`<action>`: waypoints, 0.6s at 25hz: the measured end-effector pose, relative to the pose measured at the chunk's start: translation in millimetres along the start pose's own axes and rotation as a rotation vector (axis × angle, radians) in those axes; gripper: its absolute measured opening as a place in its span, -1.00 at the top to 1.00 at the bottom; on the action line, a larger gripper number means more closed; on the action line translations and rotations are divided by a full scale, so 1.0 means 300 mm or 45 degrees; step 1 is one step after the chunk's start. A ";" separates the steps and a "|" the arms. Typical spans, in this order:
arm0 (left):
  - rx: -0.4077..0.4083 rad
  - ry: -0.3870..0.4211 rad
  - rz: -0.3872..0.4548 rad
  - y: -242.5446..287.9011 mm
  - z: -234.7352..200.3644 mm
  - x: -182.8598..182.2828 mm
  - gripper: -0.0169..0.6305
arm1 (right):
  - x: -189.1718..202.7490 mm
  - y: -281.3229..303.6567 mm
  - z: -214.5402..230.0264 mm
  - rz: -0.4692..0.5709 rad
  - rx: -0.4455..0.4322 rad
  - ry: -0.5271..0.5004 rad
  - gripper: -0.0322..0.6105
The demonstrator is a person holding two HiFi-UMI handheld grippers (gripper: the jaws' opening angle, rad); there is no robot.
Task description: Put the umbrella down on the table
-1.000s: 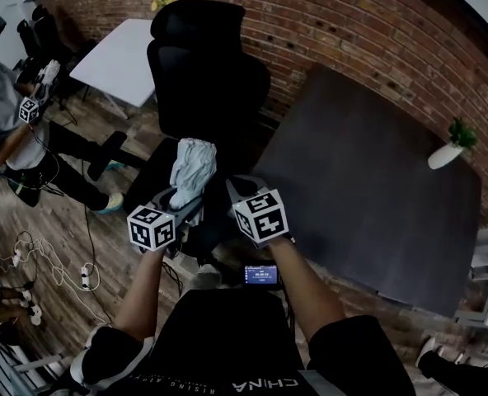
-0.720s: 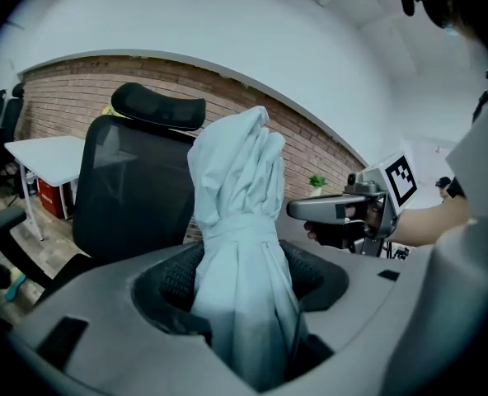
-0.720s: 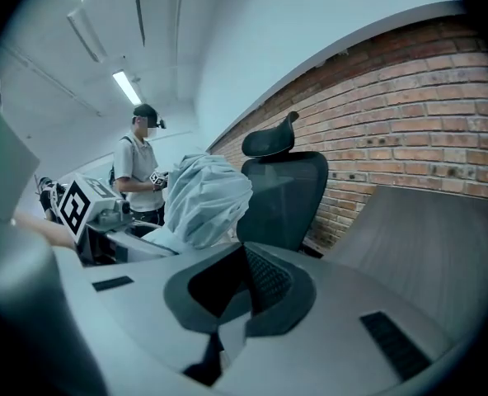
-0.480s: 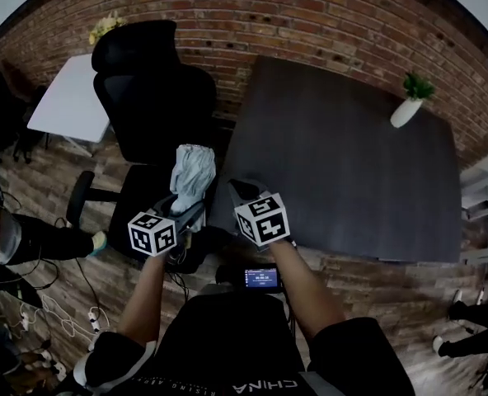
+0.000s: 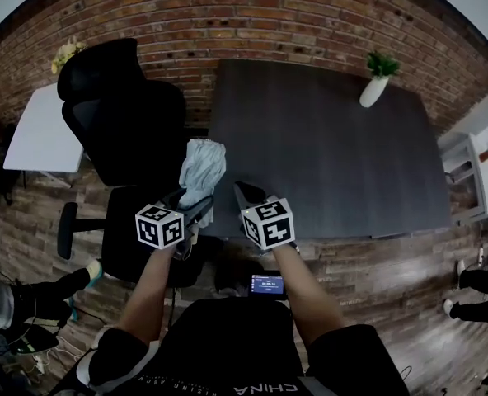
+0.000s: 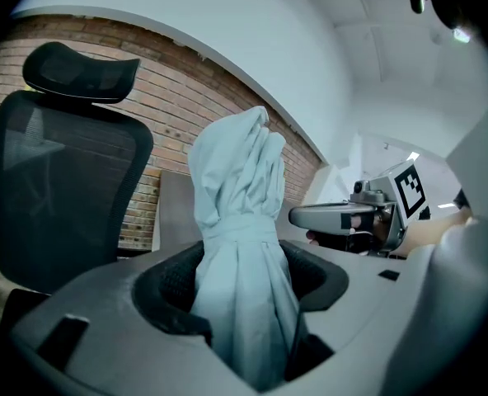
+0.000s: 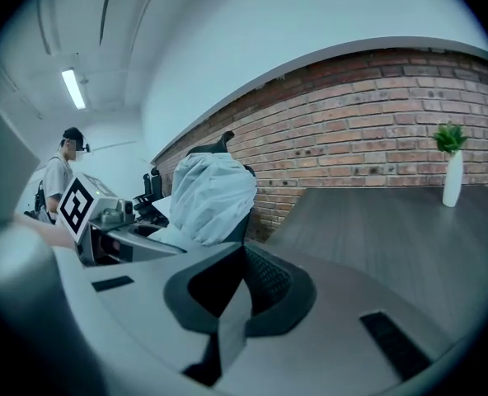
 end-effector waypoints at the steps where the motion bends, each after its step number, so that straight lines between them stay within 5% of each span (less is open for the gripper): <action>1: 0.016 0.002 -0.007 0.024 0.009 -0.002 0.09 | 0.007 -0.011 0.021 0.004 0.018 0.011 0.88; 7: 0.083 0.023 -0.070 0.184 0.071 0.012 0.09 | 0.060 -0.066 0.172 0.024 0.094 0.082 0.88; 15: 0.060 -0.078 -0.138 0.421 0.169 -0.024 0.09 | 0.070 -0.167 0.448 0.015 0.108 0.148 0.88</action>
Point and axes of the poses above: the fingertips, and each gripper's own axes: y forward along the fingers, z to its right, x out of its underside, the point moved 3 cm from there along -y, backward along the fingers, and after that the axes turned 2 degrees about -z, right-handed, at the moved point
